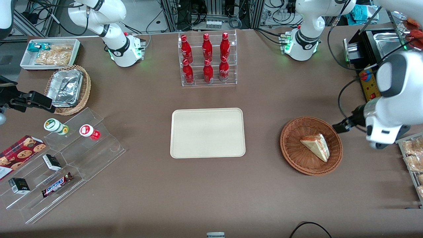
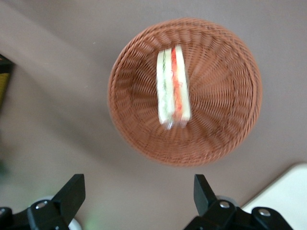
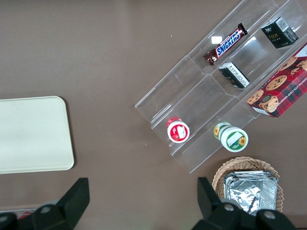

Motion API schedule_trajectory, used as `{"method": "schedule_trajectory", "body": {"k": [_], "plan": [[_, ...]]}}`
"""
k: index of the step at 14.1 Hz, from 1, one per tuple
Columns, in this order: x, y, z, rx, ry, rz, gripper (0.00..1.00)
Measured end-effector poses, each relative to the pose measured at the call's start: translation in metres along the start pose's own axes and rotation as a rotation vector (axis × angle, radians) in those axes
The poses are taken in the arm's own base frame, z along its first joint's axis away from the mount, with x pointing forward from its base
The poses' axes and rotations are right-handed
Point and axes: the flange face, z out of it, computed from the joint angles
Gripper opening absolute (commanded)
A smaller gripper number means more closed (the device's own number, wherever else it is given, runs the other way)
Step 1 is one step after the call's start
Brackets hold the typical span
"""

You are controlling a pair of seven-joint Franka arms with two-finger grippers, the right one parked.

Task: Place sandwich from basket to tray
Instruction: 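Lower the left gripper over the wrapped sandwich and close on it, then lift the sandwich and carry it with the left gripper over the cream tray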

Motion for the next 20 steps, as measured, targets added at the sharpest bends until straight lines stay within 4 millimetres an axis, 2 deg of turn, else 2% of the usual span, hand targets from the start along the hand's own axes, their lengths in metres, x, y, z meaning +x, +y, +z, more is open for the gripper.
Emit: {"method": "schedule_trajectory", "body": {"k": [3, 5, 9, 12, 13, 14, 15, 17, 20], "plan": [[0.015, 0.019, 0.060, 0.006, 0.003, -0.108, 1.00], [0.023, 0.024, 0.091, 0.007, 0.013, -0.130, 1.00], [0.023, 0.023, 0.142, -0.030, 0.051, -0.186, 1.00], [0.017, 0.017, 0.170, -0.033, 0.053, -0.203, 0.98], [0.016, 0.015, 0.178, -0.034, 0.054, -0.206, 0.78], [0.015, 0.014, 0.183, -0.035, 0.055, -0.207, 0.50], [0.015, 0.014, 0.186, -0.035, 0.055, -0.210, 0.35], [0.015, 0.015, 0.186, -0.040, 0.059, -0.228, 0.20], [0.018, 0.021, 0.175, -0.062, 0.075, -0.259, 0.17]]}}
